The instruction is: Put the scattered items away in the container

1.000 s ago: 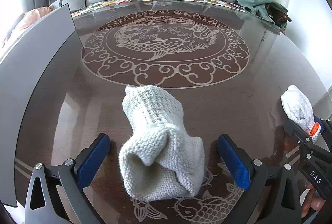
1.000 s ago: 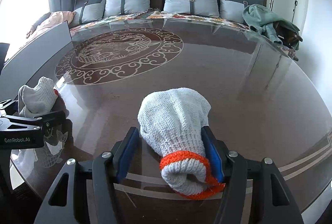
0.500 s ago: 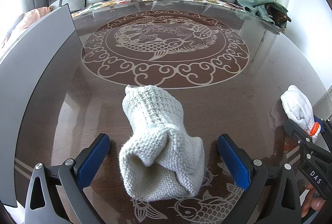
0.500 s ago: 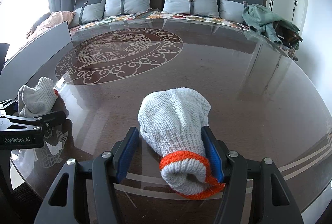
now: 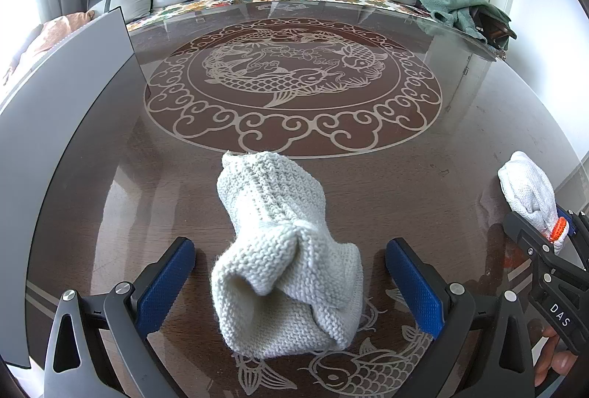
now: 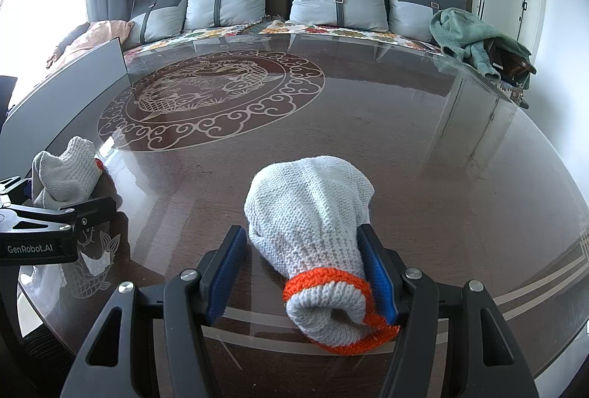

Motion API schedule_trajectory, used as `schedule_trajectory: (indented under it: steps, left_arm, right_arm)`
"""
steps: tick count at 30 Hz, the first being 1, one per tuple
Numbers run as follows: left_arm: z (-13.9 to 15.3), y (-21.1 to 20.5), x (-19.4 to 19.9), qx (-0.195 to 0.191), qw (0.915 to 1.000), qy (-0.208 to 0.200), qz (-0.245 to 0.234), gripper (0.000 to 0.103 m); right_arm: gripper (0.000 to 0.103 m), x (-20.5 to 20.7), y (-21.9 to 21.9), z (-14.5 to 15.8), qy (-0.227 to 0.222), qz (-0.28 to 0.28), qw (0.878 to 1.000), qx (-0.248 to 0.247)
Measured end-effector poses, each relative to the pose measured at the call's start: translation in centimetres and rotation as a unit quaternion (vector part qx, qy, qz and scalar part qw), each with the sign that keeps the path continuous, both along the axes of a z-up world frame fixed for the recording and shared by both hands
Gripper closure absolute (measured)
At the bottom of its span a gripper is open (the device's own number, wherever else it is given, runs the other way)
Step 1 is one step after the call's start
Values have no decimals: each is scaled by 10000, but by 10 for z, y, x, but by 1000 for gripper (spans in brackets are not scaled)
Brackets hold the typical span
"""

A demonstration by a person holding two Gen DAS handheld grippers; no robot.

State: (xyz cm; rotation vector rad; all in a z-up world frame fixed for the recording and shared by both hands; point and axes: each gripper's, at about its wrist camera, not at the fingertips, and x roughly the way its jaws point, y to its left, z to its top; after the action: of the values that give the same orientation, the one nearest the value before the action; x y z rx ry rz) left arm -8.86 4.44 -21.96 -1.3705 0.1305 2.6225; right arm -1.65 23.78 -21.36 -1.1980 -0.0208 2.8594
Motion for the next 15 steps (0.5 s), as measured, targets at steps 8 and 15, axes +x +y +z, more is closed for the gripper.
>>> schedule_trajectory:
  steps: [8, 15]
  left_arm:
    - [0, 1, 1, 1, 10000, 7, 5, 0]
    - [0, 1, 1, 3, 10000, 12, 10, 0]
  right_arm:
    - [40, 0, 0, 0, 20, -3, 10000, 18]
    - [40, 0, 0, 0, 37, 9, 10000, 18]
